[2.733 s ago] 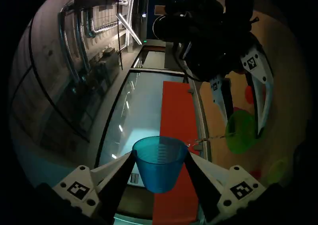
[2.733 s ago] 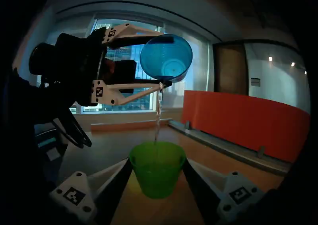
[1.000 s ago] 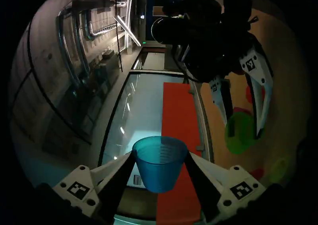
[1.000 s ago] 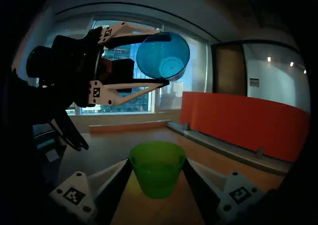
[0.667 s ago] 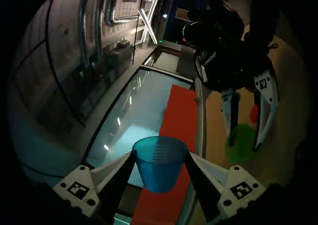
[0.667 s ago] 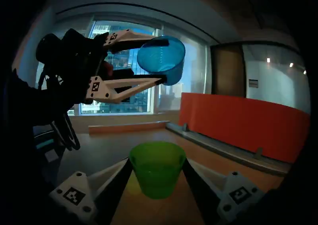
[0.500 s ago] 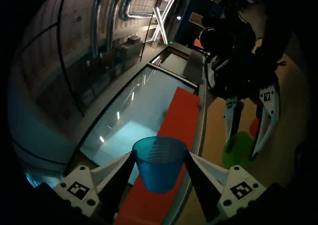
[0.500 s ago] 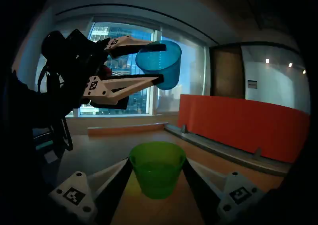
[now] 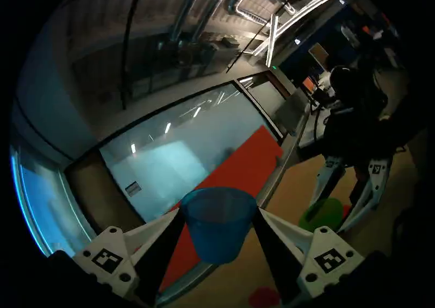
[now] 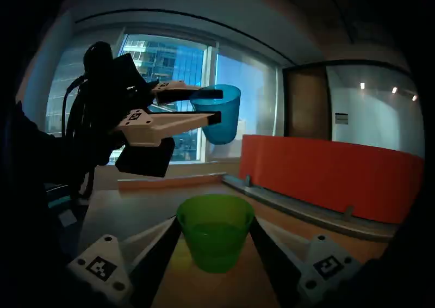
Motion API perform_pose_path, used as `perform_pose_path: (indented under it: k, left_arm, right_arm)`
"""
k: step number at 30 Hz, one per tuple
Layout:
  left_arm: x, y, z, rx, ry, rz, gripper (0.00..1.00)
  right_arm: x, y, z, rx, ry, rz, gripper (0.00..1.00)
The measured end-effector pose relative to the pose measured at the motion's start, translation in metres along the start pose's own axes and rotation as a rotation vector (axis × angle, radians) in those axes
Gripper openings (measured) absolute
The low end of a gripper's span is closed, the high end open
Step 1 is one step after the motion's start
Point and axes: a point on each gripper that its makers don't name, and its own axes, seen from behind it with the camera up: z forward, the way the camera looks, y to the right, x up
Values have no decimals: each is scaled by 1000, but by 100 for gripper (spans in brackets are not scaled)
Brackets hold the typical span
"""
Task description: Pour water
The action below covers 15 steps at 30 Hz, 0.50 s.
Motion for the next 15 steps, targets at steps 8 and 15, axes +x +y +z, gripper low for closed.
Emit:
perform_pose_path:
  k: [8,15]
  left_arm:
    - [-4,-8,-3,2,-8,-209,86]
    - [-4,-7,-7,-29,-6,-381,86]
  right_arm:
    - [3,1,-4,-11,7,-7,89]
    - [9,2,-9,-21,16,-8,89]
